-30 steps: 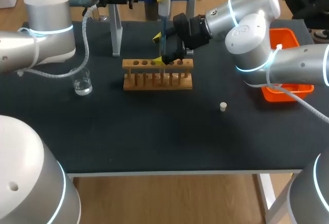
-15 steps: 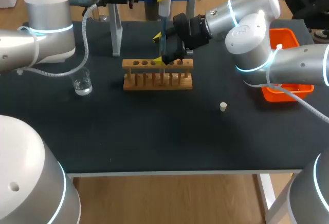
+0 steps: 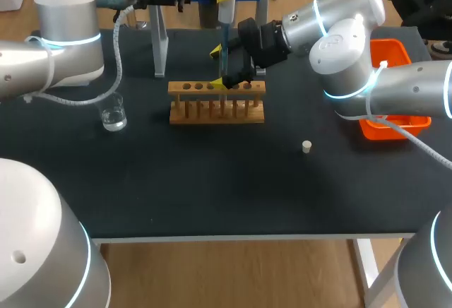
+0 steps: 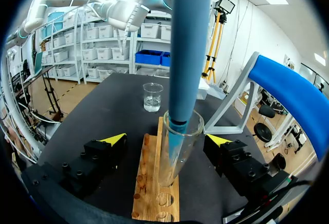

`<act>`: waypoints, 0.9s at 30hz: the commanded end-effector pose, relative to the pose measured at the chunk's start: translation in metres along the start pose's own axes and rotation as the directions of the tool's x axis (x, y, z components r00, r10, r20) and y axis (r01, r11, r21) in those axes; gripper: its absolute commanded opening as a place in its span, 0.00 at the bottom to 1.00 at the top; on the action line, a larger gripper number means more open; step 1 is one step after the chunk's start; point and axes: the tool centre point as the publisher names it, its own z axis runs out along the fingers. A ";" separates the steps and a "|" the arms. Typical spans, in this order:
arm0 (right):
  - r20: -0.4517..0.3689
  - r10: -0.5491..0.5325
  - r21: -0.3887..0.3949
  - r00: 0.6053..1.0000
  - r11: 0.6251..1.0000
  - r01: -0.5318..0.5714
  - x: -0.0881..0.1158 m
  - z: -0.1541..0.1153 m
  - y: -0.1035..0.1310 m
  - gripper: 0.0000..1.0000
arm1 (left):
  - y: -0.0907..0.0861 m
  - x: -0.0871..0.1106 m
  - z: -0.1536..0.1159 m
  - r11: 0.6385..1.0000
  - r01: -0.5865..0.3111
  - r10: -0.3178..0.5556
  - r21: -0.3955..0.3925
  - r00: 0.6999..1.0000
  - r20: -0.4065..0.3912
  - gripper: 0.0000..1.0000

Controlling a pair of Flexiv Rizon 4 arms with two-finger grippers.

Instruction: Invert the test tube, pick up the pipette, mount the tip to pipette, aspirate from beaker and dispense into the tube, eject the tip, return the pipette, and cap with the stopper.

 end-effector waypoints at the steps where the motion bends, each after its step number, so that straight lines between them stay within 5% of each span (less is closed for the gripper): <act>1: -0.003 0.000 0.001 1.000 1.000 0.000 0.000 -0.002 0.000 1.00 | 0.000 -0.003 -0.001 1.000 -0.001 0.001 0.001 1.000 -0.008 0.00; 20: -0.003 0.000 0.001 1.000 1.000 0.000 0.000 -0.002 0.000 1.00 | 0.001 -0.003 -0.001 1.000 0.002 -0.002 0.002 1.000 -0.008 0.00; 27: 0.019 -0.004 -0.013 1.000 1.000 0.004 0.002 -0.024 -0.003 1.00 | 0.001 -0.003 -0.001 1.000 0.002 -0.002 0.002 1.000 -0.008 0.00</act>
